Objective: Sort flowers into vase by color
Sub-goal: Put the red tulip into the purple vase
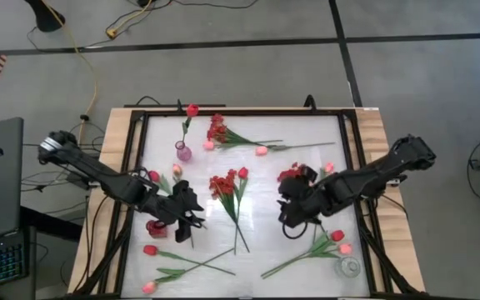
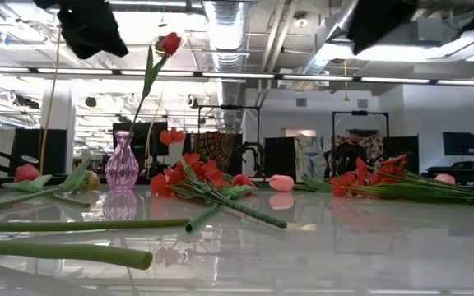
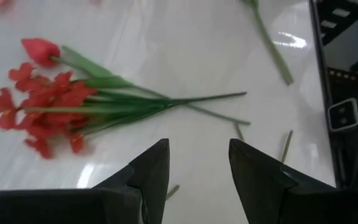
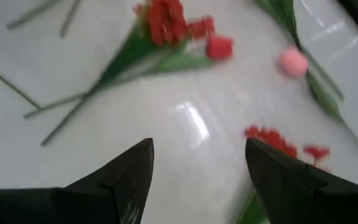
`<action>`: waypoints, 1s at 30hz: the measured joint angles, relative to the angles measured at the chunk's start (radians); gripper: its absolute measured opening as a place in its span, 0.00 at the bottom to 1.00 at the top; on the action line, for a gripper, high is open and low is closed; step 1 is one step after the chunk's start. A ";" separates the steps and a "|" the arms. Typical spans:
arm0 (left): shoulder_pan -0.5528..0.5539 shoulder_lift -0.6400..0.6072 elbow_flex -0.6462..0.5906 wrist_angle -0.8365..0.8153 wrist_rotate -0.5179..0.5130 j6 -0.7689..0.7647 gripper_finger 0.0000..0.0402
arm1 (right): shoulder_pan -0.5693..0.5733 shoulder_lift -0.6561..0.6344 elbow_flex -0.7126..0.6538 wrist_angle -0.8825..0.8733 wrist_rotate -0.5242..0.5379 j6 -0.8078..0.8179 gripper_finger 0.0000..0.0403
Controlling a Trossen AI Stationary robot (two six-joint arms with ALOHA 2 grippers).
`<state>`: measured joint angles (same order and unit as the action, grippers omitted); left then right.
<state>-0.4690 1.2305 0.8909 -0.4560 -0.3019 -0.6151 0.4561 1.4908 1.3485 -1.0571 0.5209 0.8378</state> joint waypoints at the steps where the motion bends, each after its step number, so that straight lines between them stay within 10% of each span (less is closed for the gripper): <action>1: 0.000 0.007 0.000 0.021 -0.001 0.000 0.38 | 0.015 0.002 -0.005 -0.016 0.000 0.028 0.70; 14: -0.001 0.178 0.012 0.470 0.056 0.145 0.38 | 0.197 0.002 -0.112 0.052 0.139 0.234 0.70; 30: -0.004 0.688 0.642 0.270 0.005 0.291 0.38 | 0.358 0.002 -0.126 0.038 0.391 0.342 0.70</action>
<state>-0.4732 1.9181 1.5328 -0.1863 -0.2970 -0.3240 0.8145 1.4933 1.2224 -1.0187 0.9116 1.1796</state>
